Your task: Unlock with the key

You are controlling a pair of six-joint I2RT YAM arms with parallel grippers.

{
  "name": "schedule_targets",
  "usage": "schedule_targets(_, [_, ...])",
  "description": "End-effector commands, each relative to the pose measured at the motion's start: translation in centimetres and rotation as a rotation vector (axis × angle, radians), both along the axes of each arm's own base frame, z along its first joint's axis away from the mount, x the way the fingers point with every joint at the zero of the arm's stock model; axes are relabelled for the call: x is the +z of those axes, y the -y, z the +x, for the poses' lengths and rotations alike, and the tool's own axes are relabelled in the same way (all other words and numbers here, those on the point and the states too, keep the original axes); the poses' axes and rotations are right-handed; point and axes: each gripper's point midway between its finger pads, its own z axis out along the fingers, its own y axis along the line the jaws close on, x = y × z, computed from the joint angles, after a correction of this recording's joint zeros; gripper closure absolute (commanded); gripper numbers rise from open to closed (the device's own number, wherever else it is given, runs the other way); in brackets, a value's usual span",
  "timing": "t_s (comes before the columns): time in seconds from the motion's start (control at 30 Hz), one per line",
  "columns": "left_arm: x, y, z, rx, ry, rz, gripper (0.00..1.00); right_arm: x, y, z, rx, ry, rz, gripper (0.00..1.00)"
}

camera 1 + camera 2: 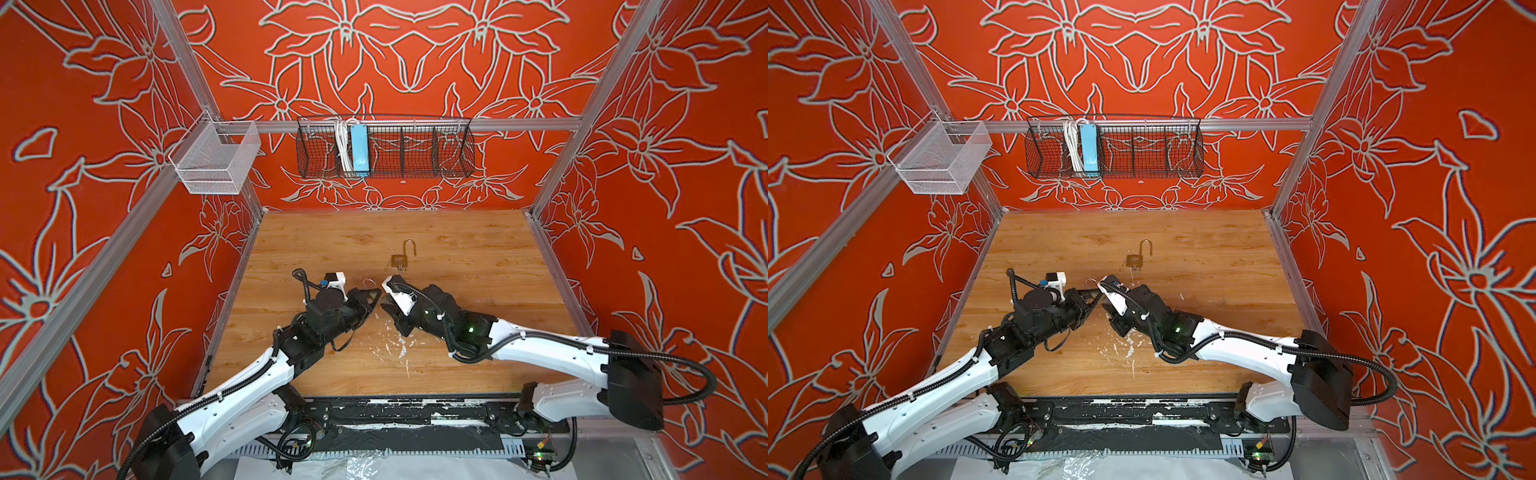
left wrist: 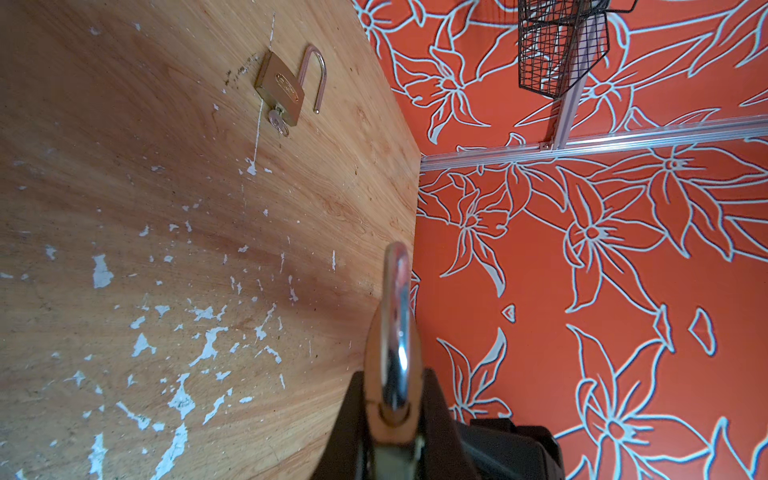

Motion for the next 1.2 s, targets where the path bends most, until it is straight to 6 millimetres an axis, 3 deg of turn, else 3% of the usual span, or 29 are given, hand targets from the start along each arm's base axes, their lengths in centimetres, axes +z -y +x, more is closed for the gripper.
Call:
schedule_targets(0.0, [2.2,0.2,0.2,0.002,0.064,-0.031,1.00,1.1,-0.7,0.1,0.004,0.034,-0.004,0.73])
schedule_targets(0.53, [2.3,-0.1,0.1,0.008,0.078,-0.020,1.00,1.1,-1.2,-0.3,0.012,0.030,-0.007,0.82])
schedule_targets(0.73, [2.2,-0.4,0.1,0.015,0.089,-0.004,1.00,1.4,-1.3,-0.4,0.012,0.015,0.018,0.99])
schedule_targets(1.17, [1.4,-1.5,0.0,0.050,0.121,0.047,1.00,2.0,-1.0,-0.4,-0.018,-0.016,0.059,1.00])
